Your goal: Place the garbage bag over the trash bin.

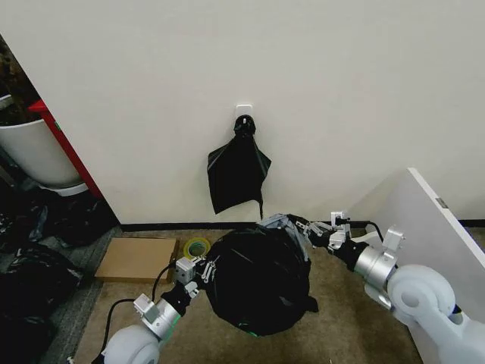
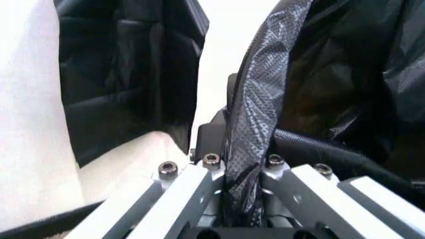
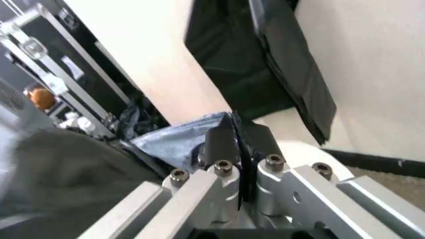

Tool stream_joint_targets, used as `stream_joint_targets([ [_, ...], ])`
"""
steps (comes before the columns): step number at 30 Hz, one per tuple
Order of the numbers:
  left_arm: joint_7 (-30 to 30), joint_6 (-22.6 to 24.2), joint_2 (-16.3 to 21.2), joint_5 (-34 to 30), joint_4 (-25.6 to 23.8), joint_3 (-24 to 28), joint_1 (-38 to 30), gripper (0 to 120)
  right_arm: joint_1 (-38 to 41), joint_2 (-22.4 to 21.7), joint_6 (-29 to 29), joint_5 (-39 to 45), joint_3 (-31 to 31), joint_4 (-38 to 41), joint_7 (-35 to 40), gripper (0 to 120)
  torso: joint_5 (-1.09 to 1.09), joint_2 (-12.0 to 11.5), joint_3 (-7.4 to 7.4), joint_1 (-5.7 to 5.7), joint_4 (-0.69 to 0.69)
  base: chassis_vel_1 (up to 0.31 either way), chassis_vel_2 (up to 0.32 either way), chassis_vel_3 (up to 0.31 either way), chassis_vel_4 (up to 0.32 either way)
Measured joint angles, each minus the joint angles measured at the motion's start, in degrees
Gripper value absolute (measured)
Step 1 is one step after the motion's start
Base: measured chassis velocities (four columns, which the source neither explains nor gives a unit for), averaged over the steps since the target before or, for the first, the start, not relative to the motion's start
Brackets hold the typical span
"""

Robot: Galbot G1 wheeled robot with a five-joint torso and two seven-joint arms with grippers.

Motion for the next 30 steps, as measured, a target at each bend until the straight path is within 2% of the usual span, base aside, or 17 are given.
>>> stream_joint_targets([
  [11, 1.35, -2.39, 0.05, -0.63, 0.24, -0.13, -0.10, 1, 3.46, -2.52, -0.15, -3.45, -4.80, -6.64, -2.83, 0, 0.00, 0.00, 0.01, 0.00, 0.00, 0.000, 0.000, 0.000, 0.000],
  [15, 0.79, -2.06, -0.27, -1.08, 0.31, -0.12, 0.04, 1, 3.40, -1.98, 0.28, -3.56, -4.35, -6.54, -2.77, 0, 0.00, 0.00, 0.00, 0.00, 0.01, 0.000, 0.000, 0.000, 0.000],
  [18, -0.34, -1.43, -0.74, -1.23, 1.20, -0.15, -0.15, 1, 2.55, -0.93, 2.71, -3.39, -2.85, -6.31, -2.50, 3, -0.02, 0.00, 0.00, 0.00, 0.00, 0.000, 0.000, 0.000, 0.000],
  [20, -1.45, -0.31, -0.88, -1.39, 2.05, -0.15, -0.35, 1, 1.70, 0.39, 4.30, -2.87, -1.10, -6.06, -2.36, 16, 0.01, 0.00, 0.00, 0.00, 0.00, 0.000, 0.000, 0.000, 0.000],
  [23, -2.27, 0.60, -0.89, -1.64, 2.17, -0.15, -0.38, 1, 0.90, 1.12, 4.55, -2.31, 0.50, -5.53, -2.04, 23, 0.00, 0.00, 0.00, 0.00, 0.01, 0.000, 0.000, 0.000, 0.000],
  [26, -6.66, 5.38, -1.29, -2.50, 1.24, 0.00, -0.41, 1, -2.48, 2.61, 4.56, -1.92, 4.57, -2.97, -1.55, 38, 0.00, 0.00, 0.00, 0.00, 0.00, 0.000, 0.000, 0.000, 0.000],
  [27, -6.66, 5.38, -1.29, -2.50, 1.24, 0.00, -0.41, 1, -2.48, 2.61, 4.56, -1.92, 4.57, -2.97, -1.55, 38, 0.00, 0.00, 0.00, 0.00, 0.00, 0.000, 0.000, 0.000, 0.000],
  [29, -10.83, 9.92, -1.76, -4.75, -0.15, 0.00, -0.54, 1, -5.16, 3.81, 4.79, -3.05, 6.81, -0.66, -1.38, 45, -0.02, 0.00, 0.00, 0.00, 0.02, 0.000, 0.000, 0.000, 0.000],
  [30, -14.78, 13.95, -2.10, -8.11, -1.41, -0.13, -0.88, 1, -7.36, 4.88, 4.94, -4.00, 8.22, 1.29, -1.37, 50, 0.00, 0.00, 0.00, 0.00, 0.01, 0.000, 0.000, 0.000, 0.000],
])
